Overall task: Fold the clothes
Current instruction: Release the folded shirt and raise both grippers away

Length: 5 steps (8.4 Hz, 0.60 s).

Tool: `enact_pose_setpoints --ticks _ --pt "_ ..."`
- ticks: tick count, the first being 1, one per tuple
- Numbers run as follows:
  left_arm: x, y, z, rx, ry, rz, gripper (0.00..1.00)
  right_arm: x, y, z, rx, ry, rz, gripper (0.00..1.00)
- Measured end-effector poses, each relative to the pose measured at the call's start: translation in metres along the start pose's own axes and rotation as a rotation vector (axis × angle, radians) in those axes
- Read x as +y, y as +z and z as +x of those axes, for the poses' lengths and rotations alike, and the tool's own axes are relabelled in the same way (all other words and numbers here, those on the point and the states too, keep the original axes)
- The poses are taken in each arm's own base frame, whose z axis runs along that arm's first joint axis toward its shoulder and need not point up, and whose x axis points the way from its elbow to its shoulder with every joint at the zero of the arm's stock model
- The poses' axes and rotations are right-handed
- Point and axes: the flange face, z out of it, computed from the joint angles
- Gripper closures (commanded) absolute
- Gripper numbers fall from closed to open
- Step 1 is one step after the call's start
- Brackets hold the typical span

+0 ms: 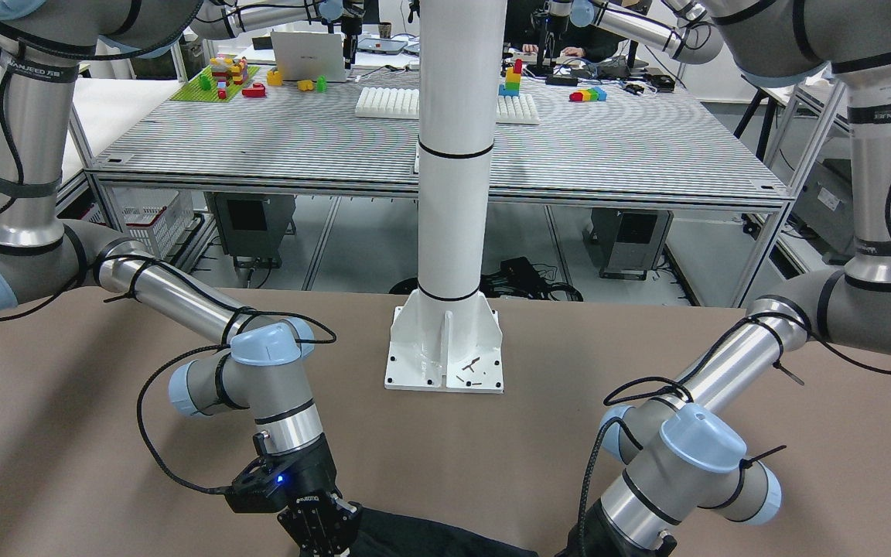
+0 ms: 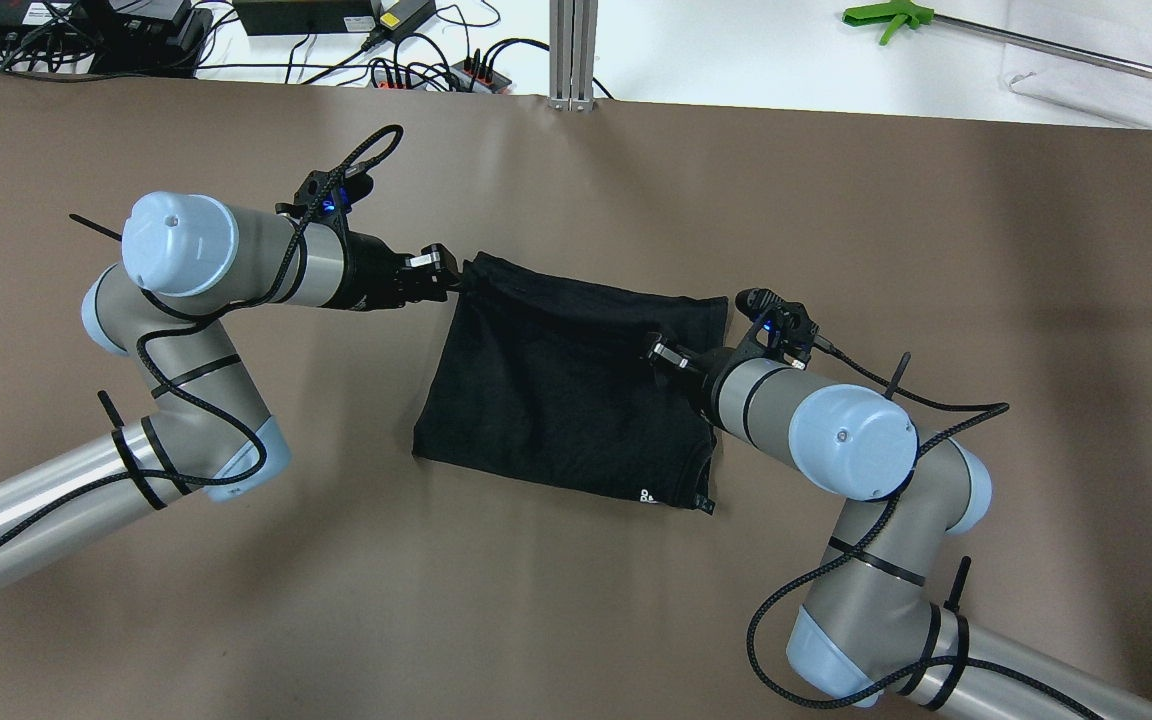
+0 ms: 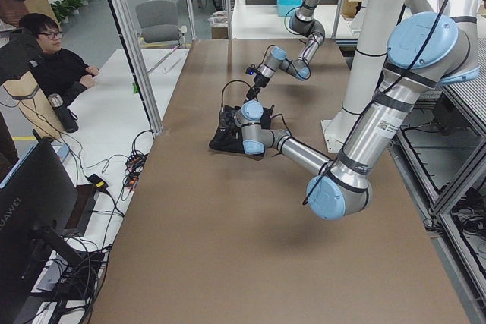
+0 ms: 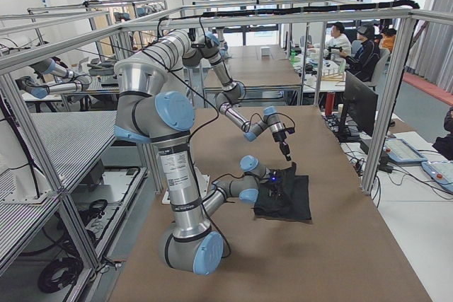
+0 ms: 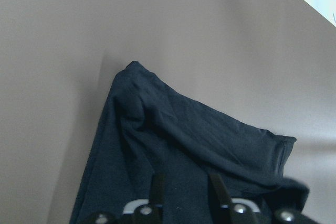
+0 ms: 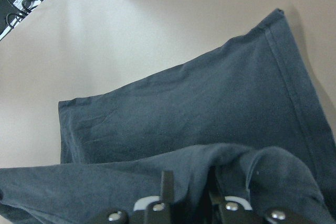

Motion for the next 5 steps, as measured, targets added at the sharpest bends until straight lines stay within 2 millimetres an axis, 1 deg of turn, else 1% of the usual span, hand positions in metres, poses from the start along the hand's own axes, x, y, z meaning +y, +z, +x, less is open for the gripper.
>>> enact_pose_setpoints --ticks 1,2,3,5 --pt "-0.006 -0.003 0.002 0.002 0.001 0.012 0.06 -0.007 -0.003 -0.003 -0.012 -0.019 -0.006 0.06" --pt "-0.017 -0.009 0.003 0.003 0.012 0.027 0.06 -0.011 -0.006 -0.013 -0.033 -0.037 -0.017 0.06" --pt "-0.031 -0.016 0.001 -0.001 0.033 0.045 0.06 -0.011 -0.008 -0.026 -0.050 -0.047 -0.025 0.06" --pt "-0.060 -0.030 -0.008 -0.019 0.059 0.065 0.06 -0.003 -0.001 -0.043 -0.001 -0.071 -0.038 0.06"
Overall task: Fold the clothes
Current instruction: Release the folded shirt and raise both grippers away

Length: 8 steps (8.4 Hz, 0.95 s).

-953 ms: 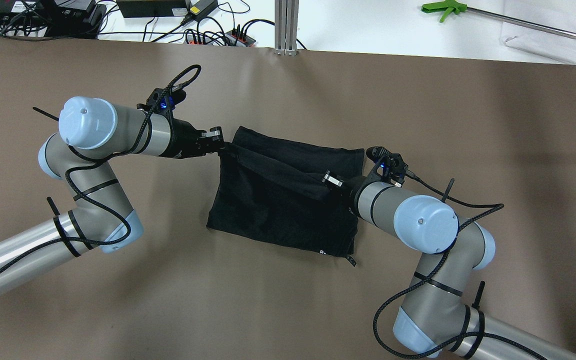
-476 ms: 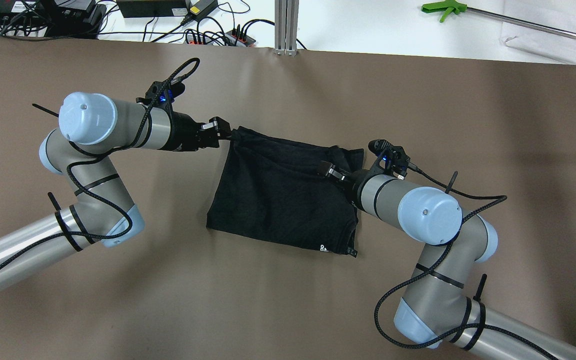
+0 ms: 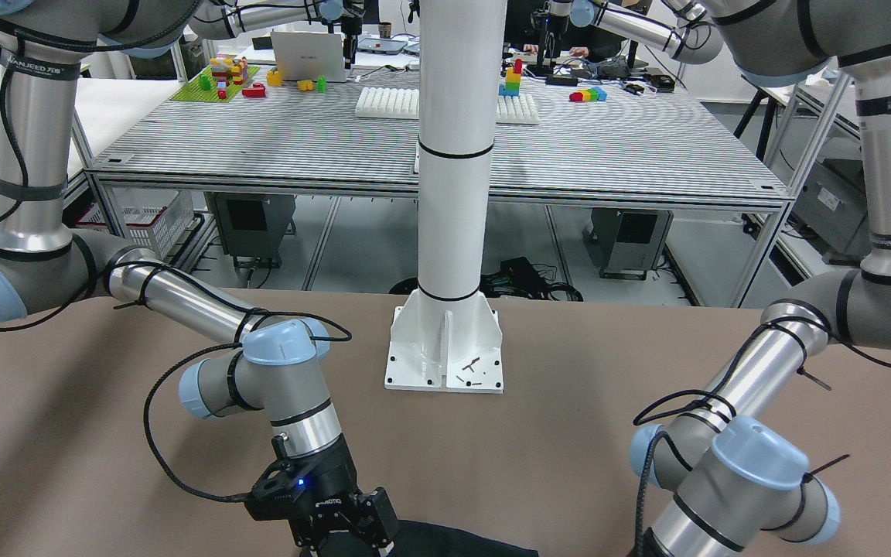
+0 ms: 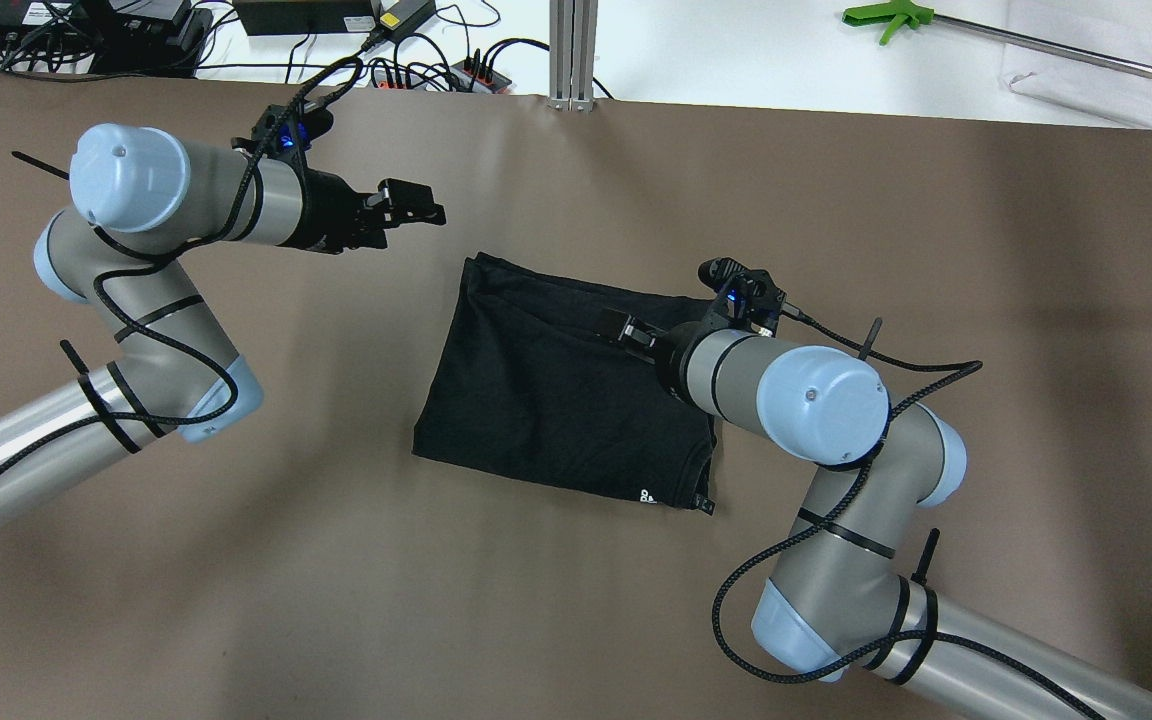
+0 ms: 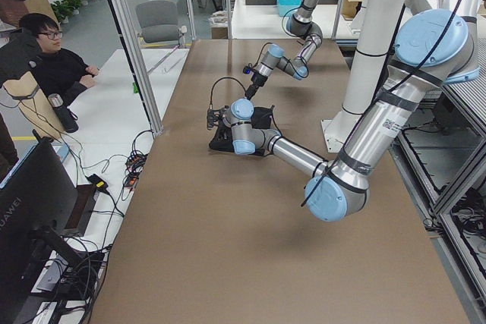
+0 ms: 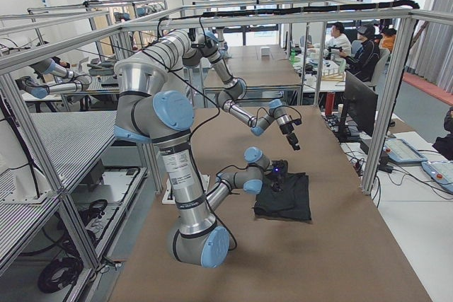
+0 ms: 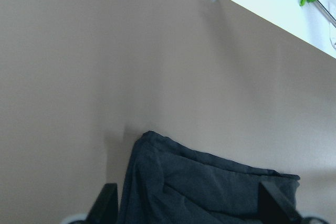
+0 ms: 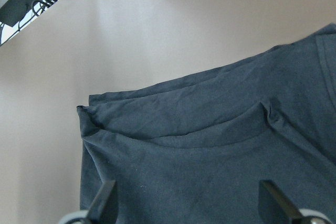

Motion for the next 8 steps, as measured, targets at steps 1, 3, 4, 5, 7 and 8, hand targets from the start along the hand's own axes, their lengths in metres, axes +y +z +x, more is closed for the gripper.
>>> enact_pose_setpoints --ticks 1,3,4,5,7,8 --pt "-0.018 -0.009 -0.010 -0.018 0.009 0.002 0.06 0.002 0.006 -0.002 0.054 -0.044 -0.019 0.06" --pt "-0.065 -0.035 -0.047 -0.121 0.063 0.009 0.06 -0.031 0.008 0.012 0.203 -0.189 -0.096 0.06" --pt "-0.086 -0.048 -0.070 -0.185 0.109 0.015 0.06 -0.069 -0.001 0.027 0.278 -0.258 -0.146 0.06" --pt "-0.106 -0.063 -0.093 -0.243 0.169 0.026 0.06 -0.120 -0.020 0.055 0.355 -0.358 -0.196 0.06" --pt "-0.139 -0.097 -0.136 -0.339 0.292 0.053 0.06 -0.232 -0.077 0.140 0.505 -0.643 -0.294 0.06" --pt "-0.159 -0.119 -0.153 -0.394 0.333 0.064 0.06 -0.268 -0.101 0.182 0.562 -0.753 -0.339 0.06"
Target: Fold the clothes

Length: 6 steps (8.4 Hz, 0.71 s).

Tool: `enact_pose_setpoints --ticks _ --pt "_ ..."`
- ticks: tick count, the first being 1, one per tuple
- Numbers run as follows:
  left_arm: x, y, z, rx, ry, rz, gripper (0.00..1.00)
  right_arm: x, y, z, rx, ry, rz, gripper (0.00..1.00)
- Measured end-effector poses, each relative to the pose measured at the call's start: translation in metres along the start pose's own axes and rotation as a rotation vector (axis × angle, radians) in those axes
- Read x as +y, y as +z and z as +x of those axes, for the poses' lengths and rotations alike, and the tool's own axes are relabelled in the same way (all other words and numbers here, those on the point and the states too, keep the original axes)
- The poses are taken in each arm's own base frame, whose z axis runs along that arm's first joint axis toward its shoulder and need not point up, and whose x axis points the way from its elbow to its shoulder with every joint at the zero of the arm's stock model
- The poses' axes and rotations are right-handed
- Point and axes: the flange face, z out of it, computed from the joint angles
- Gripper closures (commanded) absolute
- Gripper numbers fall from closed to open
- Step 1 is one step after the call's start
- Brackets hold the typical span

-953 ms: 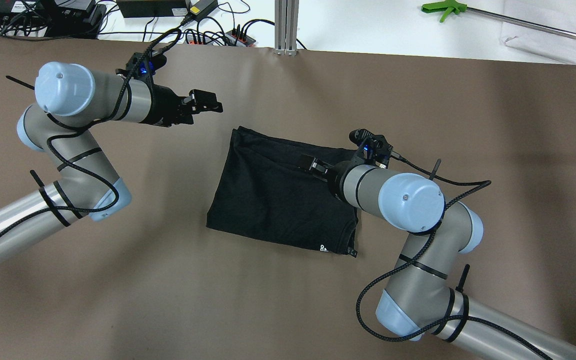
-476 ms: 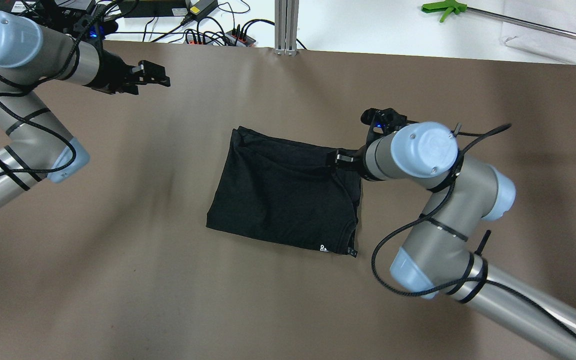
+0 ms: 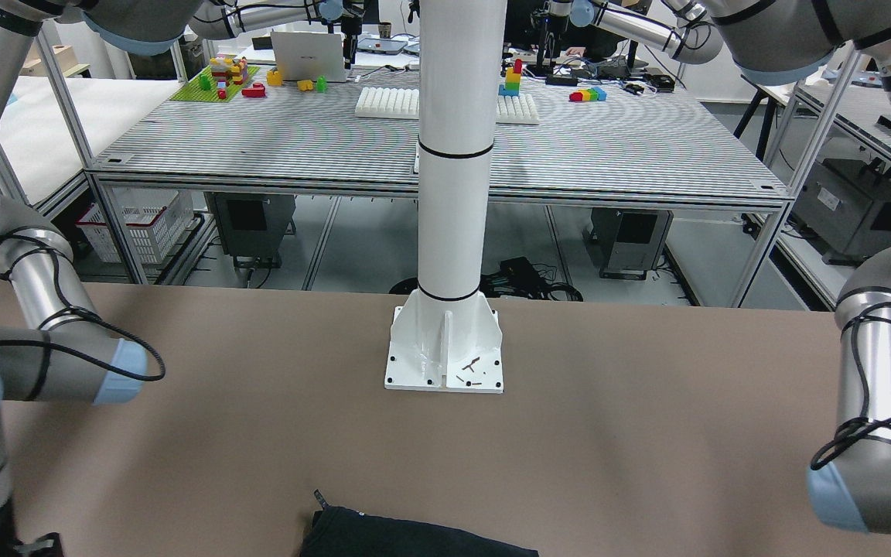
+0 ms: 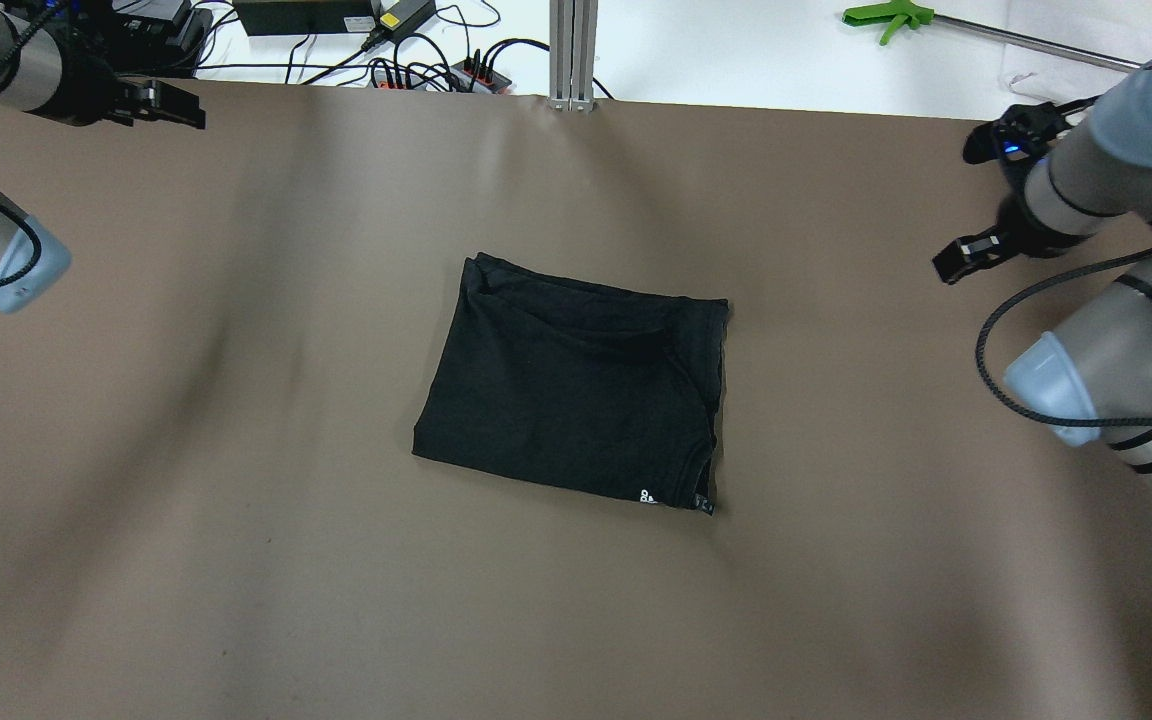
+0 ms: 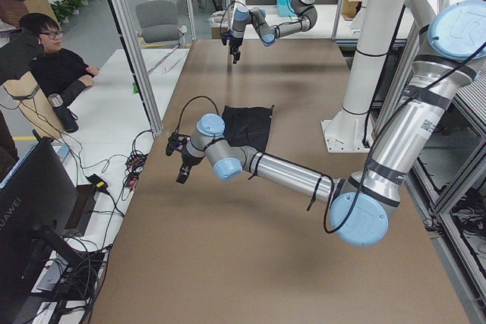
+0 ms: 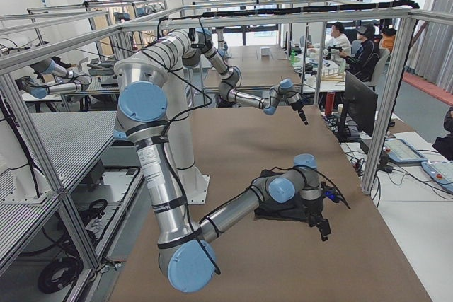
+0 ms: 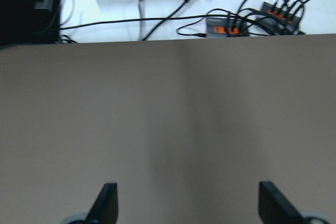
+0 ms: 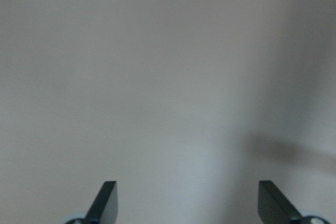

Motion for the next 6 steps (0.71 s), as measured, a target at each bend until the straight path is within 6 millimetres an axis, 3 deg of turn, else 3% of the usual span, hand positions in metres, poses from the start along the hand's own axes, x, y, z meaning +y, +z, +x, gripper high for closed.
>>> enact_pose_setpoints --ticks 1,3,4,6 --pt "-0.017 -0.016 -0.031 -0.063 0.054 0.003 0.06 0.016 0.004 0.047 0.059 -0.052 -0.025 0.06" --pt "-0.047 -0.058 -0.114 -0.273 0.218 -0.006 0.06 0.058 0.013 0.130 0.179 -0.125 -0.083 0.06" --pt "-0.041 -0.072 -0.152 -0.398 0.332 -0.026 0.06 0.077 0.010 0.168 0.222 -0.188 -0.114 0.06" --pt "-0.012 -0.099 -0.207 -0.538 0.428 -0.059 0.06 0.107 -0.007 0.237 0.267 -0.250 -0.153 0.06"
